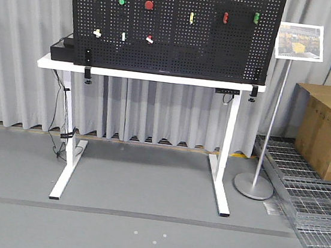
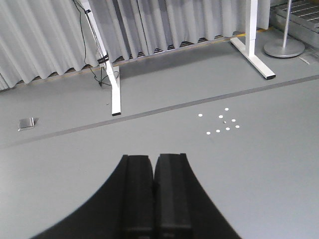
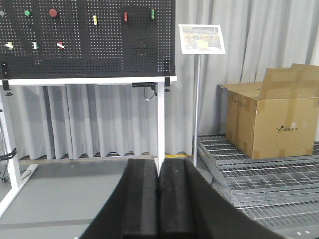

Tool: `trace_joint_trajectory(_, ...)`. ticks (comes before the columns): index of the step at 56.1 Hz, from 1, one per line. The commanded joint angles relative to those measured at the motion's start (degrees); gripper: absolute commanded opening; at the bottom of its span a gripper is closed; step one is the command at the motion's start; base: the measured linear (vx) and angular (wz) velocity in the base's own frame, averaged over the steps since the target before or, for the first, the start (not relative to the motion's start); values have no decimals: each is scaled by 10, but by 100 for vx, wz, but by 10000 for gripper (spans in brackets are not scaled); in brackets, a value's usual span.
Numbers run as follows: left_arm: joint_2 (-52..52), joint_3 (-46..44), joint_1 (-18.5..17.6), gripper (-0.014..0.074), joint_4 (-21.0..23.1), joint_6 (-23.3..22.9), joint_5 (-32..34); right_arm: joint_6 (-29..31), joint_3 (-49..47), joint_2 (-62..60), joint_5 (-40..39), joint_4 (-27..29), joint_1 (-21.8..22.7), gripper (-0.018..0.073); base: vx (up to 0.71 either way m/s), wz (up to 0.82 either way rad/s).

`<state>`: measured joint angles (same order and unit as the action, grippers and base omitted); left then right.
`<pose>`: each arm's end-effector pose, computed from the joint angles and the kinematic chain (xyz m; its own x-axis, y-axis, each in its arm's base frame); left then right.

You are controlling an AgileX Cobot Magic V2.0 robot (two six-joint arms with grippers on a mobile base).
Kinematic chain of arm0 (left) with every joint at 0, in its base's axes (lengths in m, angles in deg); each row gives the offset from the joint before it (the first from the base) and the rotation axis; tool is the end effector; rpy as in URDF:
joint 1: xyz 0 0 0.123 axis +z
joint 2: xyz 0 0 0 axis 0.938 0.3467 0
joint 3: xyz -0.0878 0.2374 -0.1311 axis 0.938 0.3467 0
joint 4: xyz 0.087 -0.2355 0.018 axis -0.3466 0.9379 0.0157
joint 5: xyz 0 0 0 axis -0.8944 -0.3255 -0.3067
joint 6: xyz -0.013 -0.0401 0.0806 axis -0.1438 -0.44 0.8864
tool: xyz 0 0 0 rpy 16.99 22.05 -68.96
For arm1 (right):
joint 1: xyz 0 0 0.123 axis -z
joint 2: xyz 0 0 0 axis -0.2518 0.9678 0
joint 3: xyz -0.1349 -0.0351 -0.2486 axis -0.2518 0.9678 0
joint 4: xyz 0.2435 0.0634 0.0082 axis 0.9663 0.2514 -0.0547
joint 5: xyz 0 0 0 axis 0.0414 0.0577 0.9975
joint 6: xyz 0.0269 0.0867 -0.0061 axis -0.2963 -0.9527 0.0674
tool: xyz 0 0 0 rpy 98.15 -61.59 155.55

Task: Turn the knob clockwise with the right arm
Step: 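Drive the base forward up to the black pegboard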

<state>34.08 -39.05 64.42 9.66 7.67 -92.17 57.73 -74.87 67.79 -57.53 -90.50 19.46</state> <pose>0.0519 0.0002 0.1673 -0.3018 0.1946 -0.9333 0.0917 0.9803 0.1747 0.0565 -0.0048 0.2026 0.0595 -0.0100 -0.9982 0.0858 0.9963 -0.0049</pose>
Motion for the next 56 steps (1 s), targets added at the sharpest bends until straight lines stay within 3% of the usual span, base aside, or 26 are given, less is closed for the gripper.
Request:
trace_joint_trajectory(1,-6,5,-1,-6,0,-6,44,5,3,-6,-48,-2,4,-9,0,0)
trace_joint_trajectory(56,-6,5,-1,-6,0,-6,44,5,3,-6,-48,-2,4,-9,1,-1)
